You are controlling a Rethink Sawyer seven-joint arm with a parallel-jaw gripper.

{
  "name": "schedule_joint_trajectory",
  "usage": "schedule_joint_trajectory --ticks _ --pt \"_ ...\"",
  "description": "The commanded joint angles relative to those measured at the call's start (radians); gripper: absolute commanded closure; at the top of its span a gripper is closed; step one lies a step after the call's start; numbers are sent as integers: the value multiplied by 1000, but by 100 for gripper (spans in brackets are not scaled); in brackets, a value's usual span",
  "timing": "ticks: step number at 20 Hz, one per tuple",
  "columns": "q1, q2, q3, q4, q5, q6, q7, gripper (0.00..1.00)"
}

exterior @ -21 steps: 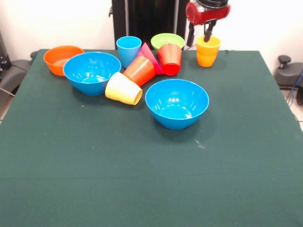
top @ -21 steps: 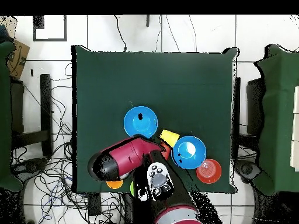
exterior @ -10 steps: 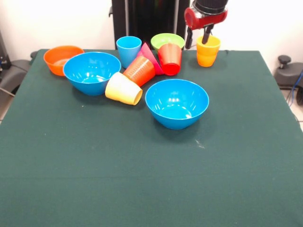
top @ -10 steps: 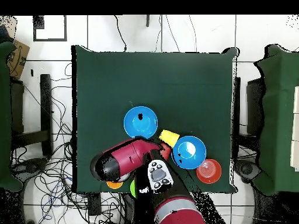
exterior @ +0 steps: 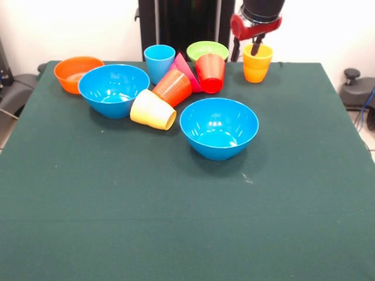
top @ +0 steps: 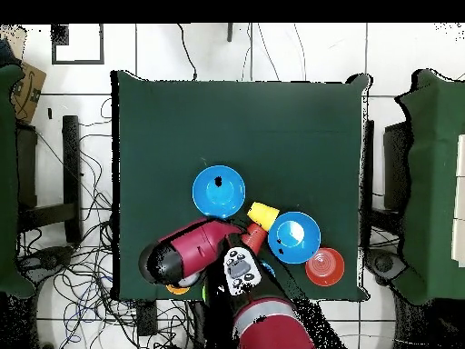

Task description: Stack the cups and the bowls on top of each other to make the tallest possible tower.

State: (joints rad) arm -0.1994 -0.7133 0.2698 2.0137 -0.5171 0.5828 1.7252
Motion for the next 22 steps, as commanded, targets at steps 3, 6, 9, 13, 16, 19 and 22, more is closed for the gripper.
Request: schedule_joint_trajectory --ticks 3,6,9,13,16,19,22 --pt "44 32 -9 40 43 -85 173 0" --pt "56 28 -15 44 57 -82 178 0" --pt "67 29 -19 47 66 -87 185 0" --pt "89 16 -26 63 83 -80 195 0" --pt "100 15 -35 63 92 -72 195 0" --pt "113 23 -43 47 104 -59 192 0" --pt "127 36 -52 36 109 -62 193 0"
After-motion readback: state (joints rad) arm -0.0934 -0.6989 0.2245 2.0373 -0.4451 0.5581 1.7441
